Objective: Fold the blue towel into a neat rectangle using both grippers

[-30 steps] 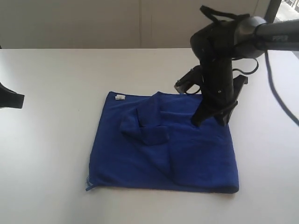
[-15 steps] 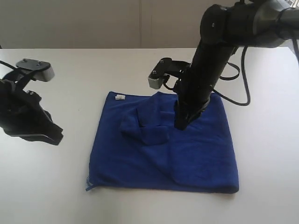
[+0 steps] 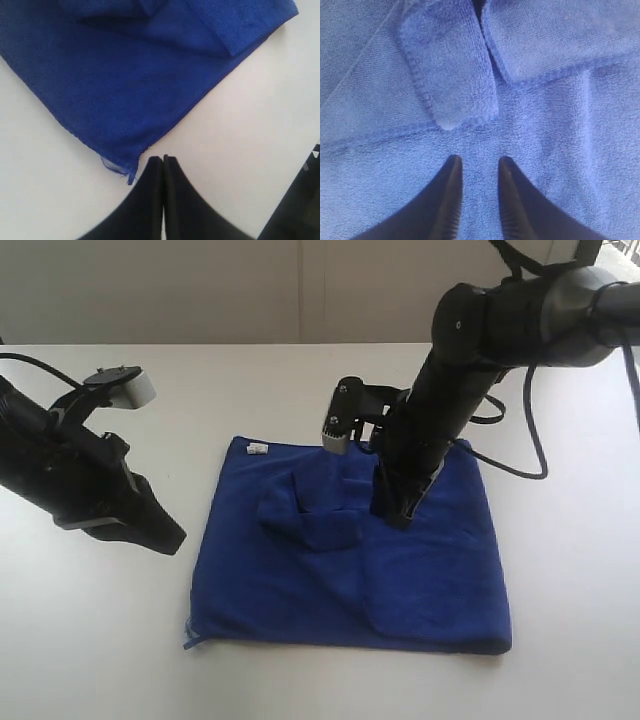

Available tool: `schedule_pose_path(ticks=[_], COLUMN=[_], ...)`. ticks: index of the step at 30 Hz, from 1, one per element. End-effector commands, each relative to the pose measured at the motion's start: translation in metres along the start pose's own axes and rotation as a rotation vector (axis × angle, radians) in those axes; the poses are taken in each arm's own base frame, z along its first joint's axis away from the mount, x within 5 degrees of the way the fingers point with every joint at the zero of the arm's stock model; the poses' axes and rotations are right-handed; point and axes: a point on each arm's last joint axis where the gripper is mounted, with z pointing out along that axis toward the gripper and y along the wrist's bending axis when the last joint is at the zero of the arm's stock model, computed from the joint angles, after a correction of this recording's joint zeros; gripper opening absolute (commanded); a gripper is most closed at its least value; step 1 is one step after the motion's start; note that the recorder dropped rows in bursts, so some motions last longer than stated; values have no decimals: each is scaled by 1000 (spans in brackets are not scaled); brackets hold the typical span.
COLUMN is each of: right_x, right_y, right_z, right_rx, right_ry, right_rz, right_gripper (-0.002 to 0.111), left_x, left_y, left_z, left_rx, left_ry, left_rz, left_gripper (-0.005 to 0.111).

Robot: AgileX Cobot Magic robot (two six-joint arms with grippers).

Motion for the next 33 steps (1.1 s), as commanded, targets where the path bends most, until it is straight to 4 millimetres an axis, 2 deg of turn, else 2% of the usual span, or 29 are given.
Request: schedule_pose_path(ticks=[1, 10, 20, 27, 29, 33], right_x=[3, -4, -13, -18, -18, -18], right_y=[1, 11, 11, 1, 0, 0], right_z=[7, 36, 36, 36, 36, 36], right_rx=[-18, -109, -106, -1, 10, 27], right_ry=[-3, 0, -80, -134, -139, -135], right_rz=[10, 38, 100, 143, 135, 20], right_gripper=[25, 13, 13, 13, 16, 30], left_x=[-1, -2, -3, -3, -3, -3], left_y=[-3, -4, -5, -5, -5, -5], left_z=[-1, -1, -1, -1, -1, -1], left_rx=[25, 36, 42, 42, 42, 44], left_ry=[-4, -16, -23, -23, -23, -25], left_rz=[2, 17, 21, 23, 23, 22], left_gripper=[0, 0, 0, 0, 0, 0])
